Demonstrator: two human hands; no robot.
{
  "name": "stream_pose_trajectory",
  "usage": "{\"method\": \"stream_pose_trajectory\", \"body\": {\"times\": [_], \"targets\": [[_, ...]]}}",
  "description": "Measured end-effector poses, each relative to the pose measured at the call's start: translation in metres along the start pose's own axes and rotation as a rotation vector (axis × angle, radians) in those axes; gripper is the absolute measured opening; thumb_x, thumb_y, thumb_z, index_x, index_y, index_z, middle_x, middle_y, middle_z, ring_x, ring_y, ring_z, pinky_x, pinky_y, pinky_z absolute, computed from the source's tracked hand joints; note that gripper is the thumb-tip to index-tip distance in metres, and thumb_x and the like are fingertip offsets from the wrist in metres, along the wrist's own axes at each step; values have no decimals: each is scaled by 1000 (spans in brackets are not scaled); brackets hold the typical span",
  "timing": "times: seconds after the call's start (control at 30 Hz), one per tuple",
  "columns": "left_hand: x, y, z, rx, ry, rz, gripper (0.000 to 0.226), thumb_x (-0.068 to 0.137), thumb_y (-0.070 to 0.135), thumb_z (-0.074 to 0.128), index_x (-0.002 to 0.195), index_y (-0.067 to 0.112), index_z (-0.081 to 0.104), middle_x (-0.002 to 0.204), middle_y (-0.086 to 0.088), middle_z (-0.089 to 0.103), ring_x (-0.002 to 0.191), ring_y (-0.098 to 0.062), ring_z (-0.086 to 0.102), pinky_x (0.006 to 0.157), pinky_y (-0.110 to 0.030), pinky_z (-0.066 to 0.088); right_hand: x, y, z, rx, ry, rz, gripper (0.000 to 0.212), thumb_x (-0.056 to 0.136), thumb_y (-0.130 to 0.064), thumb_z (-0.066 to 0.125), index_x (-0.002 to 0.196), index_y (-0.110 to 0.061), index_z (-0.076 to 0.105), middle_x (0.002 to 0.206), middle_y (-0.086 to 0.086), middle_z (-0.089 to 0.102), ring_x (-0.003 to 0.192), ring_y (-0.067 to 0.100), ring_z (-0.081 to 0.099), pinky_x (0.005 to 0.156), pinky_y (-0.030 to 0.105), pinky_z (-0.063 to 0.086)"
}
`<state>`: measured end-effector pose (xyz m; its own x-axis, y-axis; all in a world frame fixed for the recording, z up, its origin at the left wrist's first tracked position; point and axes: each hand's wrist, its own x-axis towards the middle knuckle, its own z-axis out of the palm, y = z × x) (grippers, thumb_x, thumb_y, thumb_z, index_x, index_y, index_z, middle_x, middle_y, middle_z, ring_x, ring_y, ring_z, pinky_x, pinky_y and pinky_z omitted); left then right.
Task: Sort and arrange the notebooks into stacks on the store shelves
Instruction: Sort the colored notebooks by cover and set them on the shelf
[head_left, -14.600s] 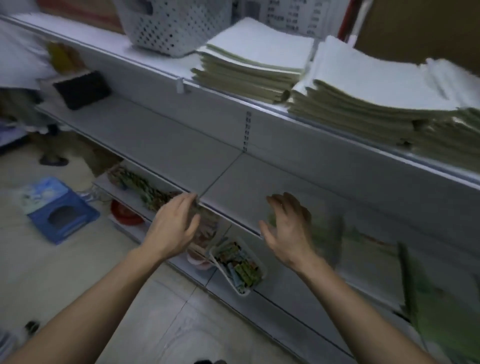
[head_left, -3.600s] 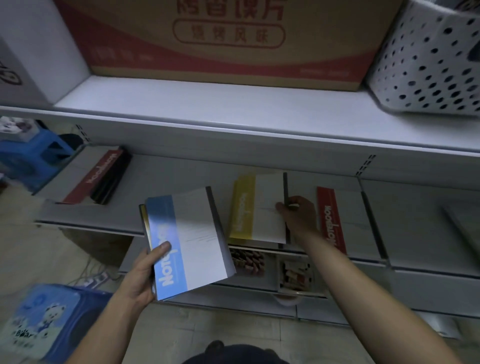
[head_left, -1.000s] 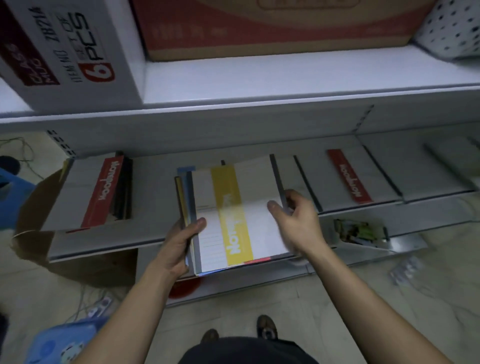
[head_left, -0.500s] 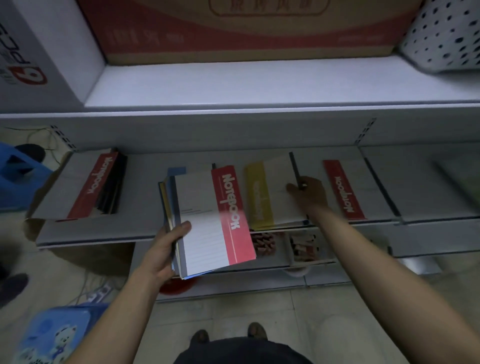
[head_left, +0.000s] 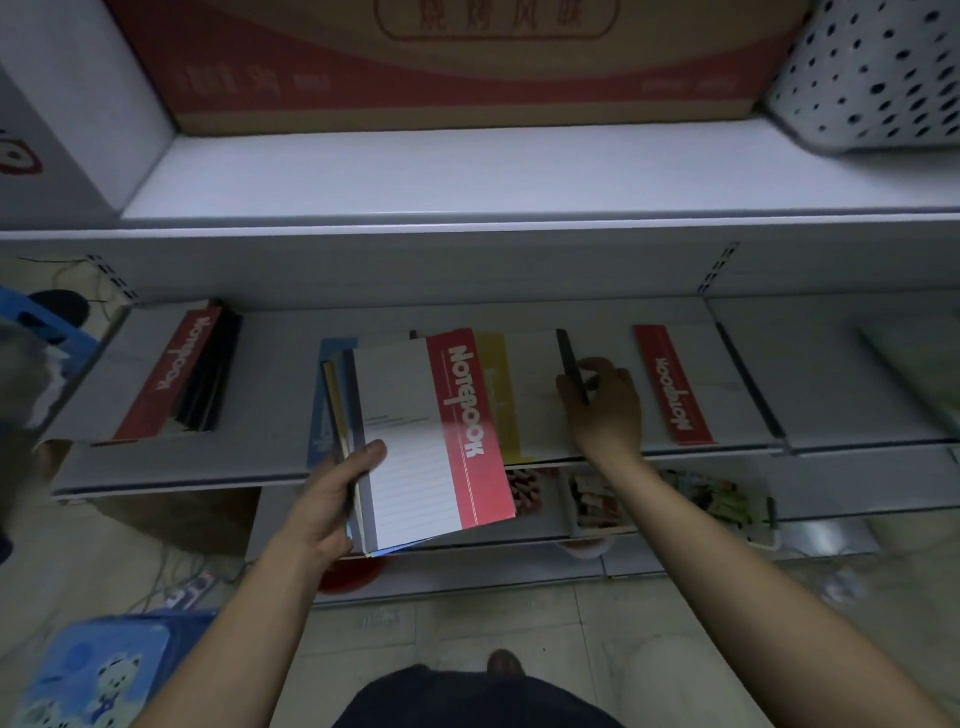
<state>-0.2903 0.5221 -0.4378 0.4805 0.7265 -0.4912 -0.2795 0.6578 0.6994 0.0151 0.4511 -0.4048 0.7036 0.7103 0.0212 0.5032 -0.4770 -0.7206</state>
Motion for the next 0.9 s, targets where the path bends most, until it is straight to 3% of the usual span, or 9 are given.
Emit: {"method": "stream_pose_trajectory", "body": {"times": [0.07, 0.17, 0.27, 0.37, 0.43, 0.6, 0.7, 0.77, 0.9], "targets": [[4, -1, 10, 21, -45, -29, 117, 45, 26, 104, 145, 1, 49, 131, -24, 67, 118, -41, 67, 98, -62, 54, -23, -13, -10, 178, -66, -43, 16, 98, -39, 59, 99, -24, 63, 91, -5, 63, 83, 15, 62, 65, 23, 39], [11, 2, 33, 107, -149, -82, 104, 41, 28, 104, 132, 0, 63, 123, -25, 71, 106, -38, 73, 82, -48, 62, -61, -33, -19, 343, -220, -46, 25, 87, -49, 69, 96, -27, 62, 84, -10, 67, 76, 1, 64, 65, 18, 46], [19, -6, 53, 194, -225, -60, 107, 36, 35, 105, 128, 0, 64, 121, -25, 72, 104, -37, 74, 84, -47, 62, -84, -31, -25, 308, -88, 29, 27, 82, -36, 80, 96, -25, 61, 80, -12, 64, 70, -3, 61, 63, 16, 49], [28, -17, 65, 234, -241, -95, 105, 30, 40, 106, 122, 3, 69, 117, -21, 74, 97, -31, 76, 82, -42, 63, -88, -17, -39, 312, -2, 115, 13, 89, -30, 73, 97, -25, 64, 87, -9, 70, 80, 9, 68, 73, 31, 56], [30, -21, 73, 235, -264, -146, 106, 31, 41, 106, 123, 3, 70, 117, -21, 74, 97, -30, 77, 82, -42, 64, -86, -5, -50, 335, 16, 160, 10, 92, -27, 69, 100, -22, 68, 91, -8, 74, 83, 10, 70, 74, 32, 56], [38, -35, 100, 230, -222, -208, 69, 69, 22, 91, 128, 0, 65, 104, -17, 78, 84, -29, 78, 75, -42, 63, -61, 24, -97, 397, 41, 211, 11, 98, -22, 63, 108, -23, 65, 100, -3, 74, 88, 14, 72, 76, 29, 57], [45, -50, 114, 207, -181, -196, 76, 71, 19, 90, 137, 0, 60, 112, -20, 76, 89, -31, 77, 78, -45, 62, -25, 53, -138, 428, 80, 273, 17, 99, -20, 62, 116, -18, 63, 95, 0, 72, 74, 15, 70, 58, 21, 53], [48, -61, 124, 164, -179, -199, 72, 74, 19, 83, 138, -2, 58, 108, -20, 77, 86, -31, 78, 69, -42, 63, 6, 80, -159, 371, 97, 273, 23, 99, -22, 62, 120, -14, 65, 101, 4, 72, 80, 20, 70, 66, 29, 54], [49, -86, 148, 132, -155, -181, 106, 44, 28, 104, 137, 1, 60, 116, -23, 74, 91, -34, 77, 71, -45, 63, 60, 124, -173, 167, 76, 230, 26, 99, -24, 61, 117, -9, 71, 107, 6, 71, 88, 24, 69, 74, 33, 54]]}}
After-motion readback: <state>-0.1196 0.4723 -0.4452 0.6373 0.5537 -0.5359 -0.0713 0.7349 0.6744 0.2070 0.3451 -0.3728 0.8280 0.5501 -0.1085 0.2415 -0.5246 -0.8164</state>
